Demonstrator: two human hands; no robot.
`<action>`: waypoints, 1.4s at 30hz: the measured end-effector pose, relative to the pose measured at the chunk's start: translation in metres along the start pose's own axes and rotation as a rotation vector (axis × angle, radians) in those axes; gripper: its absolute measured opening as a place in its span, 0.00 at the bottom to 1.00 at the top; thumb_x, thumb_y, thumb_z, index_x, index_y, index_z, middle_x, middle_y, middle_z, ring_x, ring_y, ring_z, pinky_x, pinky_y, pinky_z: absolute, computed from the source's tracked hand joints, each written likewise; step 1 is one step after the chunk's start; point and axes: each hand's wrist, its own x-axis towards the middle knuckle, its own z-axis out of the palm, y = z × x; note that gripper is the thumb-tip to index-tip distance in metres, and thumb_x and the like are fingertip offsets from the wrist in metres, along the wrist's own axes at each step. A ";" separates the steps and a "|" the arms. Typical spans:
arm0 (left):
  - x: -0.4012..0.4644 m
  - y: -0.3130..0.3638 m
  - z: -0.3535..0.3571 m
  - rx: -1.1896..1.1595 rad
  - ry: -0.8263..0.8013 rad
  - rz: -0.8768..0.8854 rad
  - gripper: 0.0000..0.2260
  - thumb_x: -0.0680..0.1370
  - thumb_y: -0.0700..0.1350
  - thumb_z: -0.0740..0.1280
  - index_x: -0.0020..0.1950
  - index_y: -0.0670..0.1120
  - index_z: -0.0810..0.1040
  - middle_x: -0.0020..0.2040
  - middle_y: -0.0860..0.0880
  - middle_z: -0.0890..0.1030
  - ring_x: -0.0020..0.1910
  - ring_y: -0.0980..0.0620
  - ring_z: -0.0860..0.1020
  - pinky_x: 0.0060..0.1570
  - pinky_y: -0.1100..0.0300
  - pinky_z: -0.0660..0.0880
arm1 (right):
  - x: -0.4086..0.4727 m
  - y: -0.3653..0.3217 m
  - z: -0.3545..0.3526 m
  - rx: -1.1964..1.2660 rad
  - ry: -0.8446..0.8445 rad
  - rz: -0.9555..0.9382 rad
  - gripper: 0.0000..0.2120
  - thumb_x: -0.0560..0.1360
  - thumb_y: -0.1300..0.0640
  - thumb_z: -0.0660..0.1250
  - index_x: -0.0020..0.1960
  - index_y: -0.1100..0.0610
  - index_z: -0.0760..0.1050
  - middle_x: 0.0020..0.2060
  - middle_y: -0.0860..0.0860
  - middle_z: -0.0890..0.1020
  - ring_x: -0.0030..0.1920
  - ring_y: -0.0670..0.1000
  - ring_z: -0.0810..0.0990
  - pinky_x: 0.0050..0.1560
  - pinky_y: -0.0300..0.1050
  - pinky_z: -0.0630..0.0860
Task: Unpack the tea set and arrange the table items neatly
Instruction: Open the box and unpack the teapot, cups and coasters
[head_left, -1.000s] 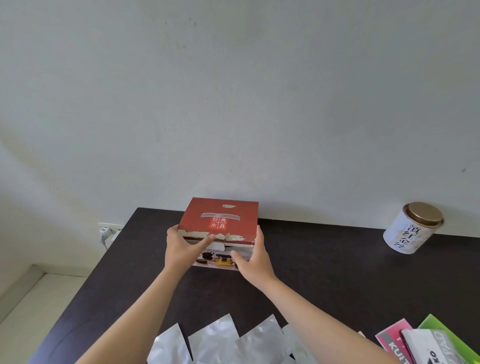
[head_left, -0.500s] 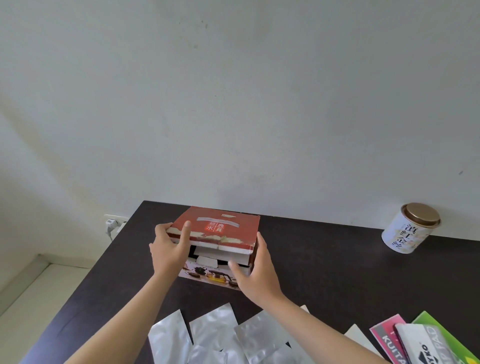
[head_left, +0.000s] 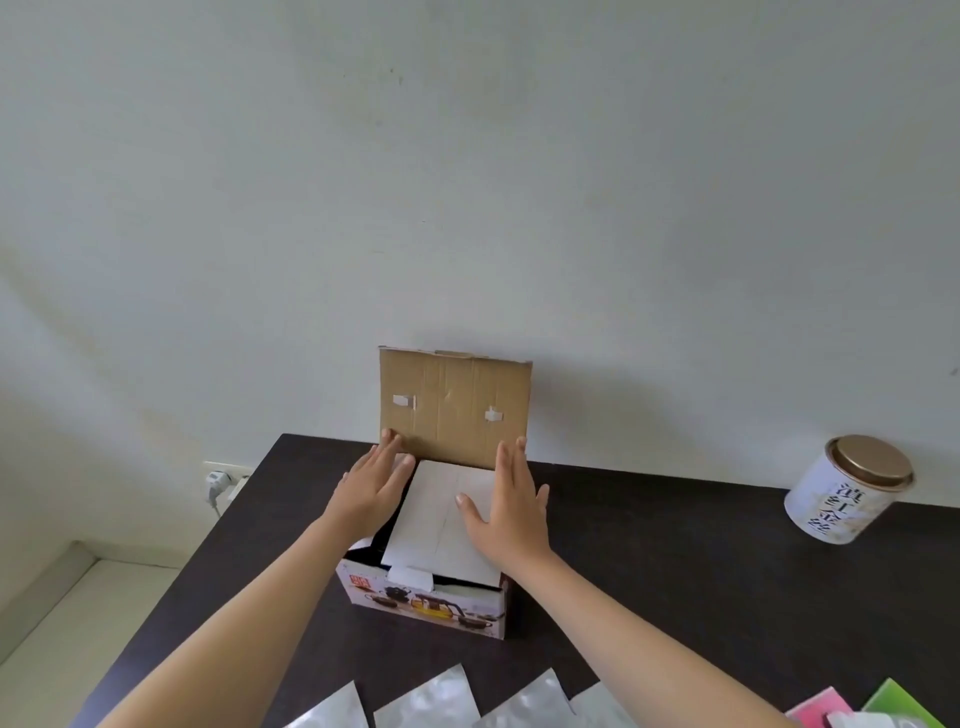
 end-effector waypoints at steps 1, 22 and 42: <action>0.002 -0.006 0.005 0.099 -0.049 -0.009 0.38 0.73 0.71 0.40 0.78 0.53 0.51 0.78 0.56 0.46 0.77 0.52 0.48 0.74 0.42 0.50 | 0.001 0.002 0.003 -0.029 -0.039 0.020 0.40 0.78 0.38 0.55 0.78 0.55 0.37 0.76 0.52 0.33 0.76 0.51 0.35 0.73 0.61 0.39; 0.007 -0.022 0.012 -0.402 0.056 -0.116 0.23 0.79 0.38 0.53 0.73 0.53 0.67 0.71 0.67 0.61 0.70 0.61 0.62 0.66 0.63 0.57 | 0.002 -0.012 0.018 -0.419 -0.395 -0.495 0.24 0.80 0.38 0.47 0.75 0.36 0.49 0.77 0.59 0.45 0.76 0.61 0.39 0.70 0.68 0.37; 0.005 -0.026 0.009 -0.305 -0.001 -0.057 0.26 0.78 0.37 0.58 0.75 0.53 0.64 0.73 0.66 0.57 0.72 0.58 0.63 0.70 0.59 0.59 | -0.005 -0.024 -0.037 -0.174 0.024 -0.626 0.18 0.78 0.41 0.54 0.64 0.47 0.65 0.62 0.57 0.69 0.64 0.58 0.68 0.63 0.61 0.65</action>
